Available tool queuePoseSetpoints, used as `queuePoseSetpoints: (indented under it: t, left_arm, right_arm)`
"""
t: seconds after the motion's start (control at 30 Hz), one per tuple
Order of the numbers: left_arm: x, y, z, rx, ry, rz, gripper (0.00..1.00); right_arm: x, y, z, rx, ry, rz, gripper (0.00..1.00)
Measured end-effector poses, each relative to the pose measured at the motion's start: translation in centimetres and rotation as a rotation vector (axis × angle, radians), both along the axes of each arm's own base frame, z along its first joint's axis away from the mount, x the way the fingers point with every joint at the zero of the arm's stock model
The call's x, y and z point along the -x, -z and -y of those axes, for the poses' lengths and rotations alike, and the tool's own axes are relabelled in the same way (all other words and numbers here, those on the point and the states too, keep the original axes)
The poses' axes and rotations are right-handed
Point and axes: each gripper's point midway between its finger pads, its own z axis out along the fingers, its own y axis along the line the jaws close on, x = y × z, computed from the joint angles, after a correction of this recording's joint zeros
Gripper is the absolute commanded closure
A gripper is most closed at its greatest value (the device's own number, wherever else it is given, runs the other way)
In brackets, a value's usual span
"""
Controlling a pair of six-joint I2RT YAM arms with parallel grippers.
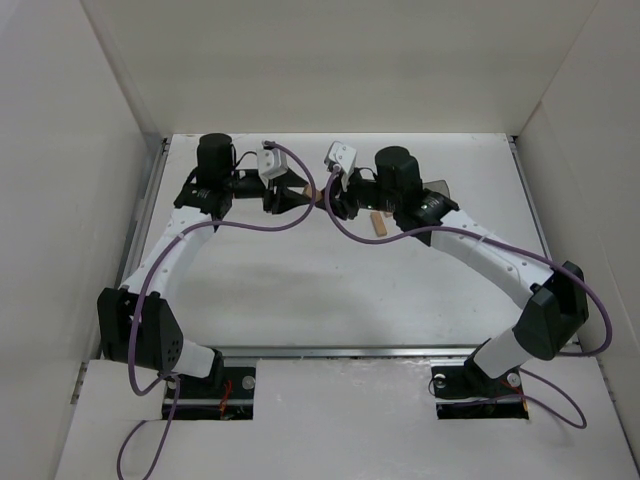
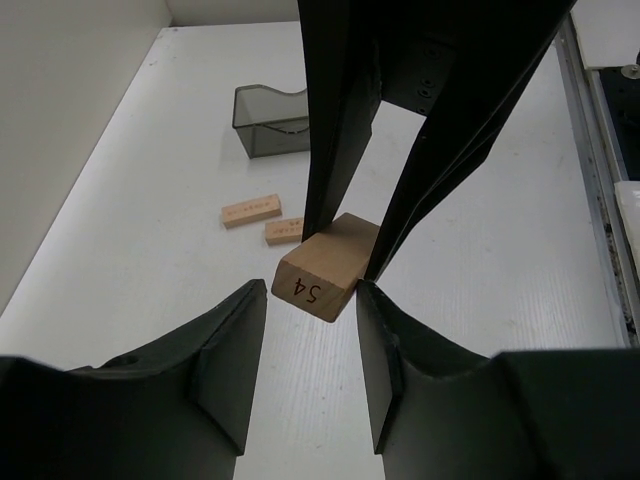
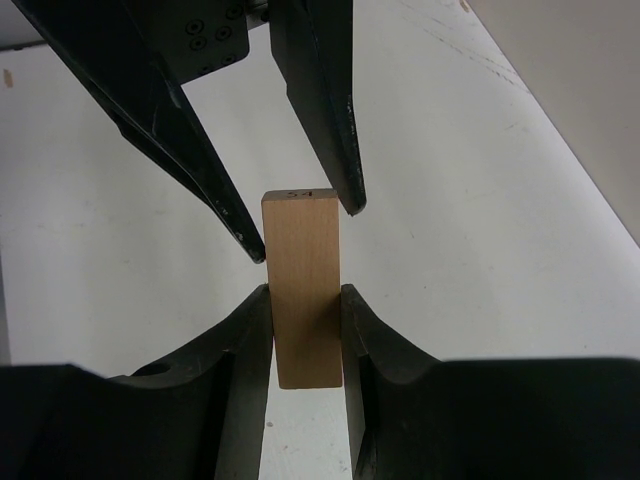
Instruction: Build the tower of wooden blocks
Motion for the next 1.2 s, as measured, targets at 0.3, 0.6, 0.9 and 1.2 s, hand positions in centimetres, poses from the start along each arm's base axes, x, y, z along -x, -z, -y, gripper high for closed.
queuePoseSetpoints:
  t: [0.3,0.6,0.9,1.2]
  left_arm:
    - [0.6,0.6,0.0,-0.012,0.023,-0.013,0.50]
    - [1.0,0.9,-0.1,-0.018,0.044,-0.010,0.62]
    - [1.7,1.1,0.0,-0.015,0.067,-0.039,0.97]
    - [1.4,1.9,-0.4,-0.047,0.038,-0.065,1.00]
  right_arm:
    - [0.5,0.4,-0.2,0.021,-0.021,-0.008,1.00]
    - [1.3,0.5,-0.9,0.033,-0.051,-0.009,1.00]
    - [1.0,0.6,-1.0,0.043,-0.055,0.004,1.00]
    - [0.6,1.8,-1.6,0.060,-0.056,-0.036,0.21]
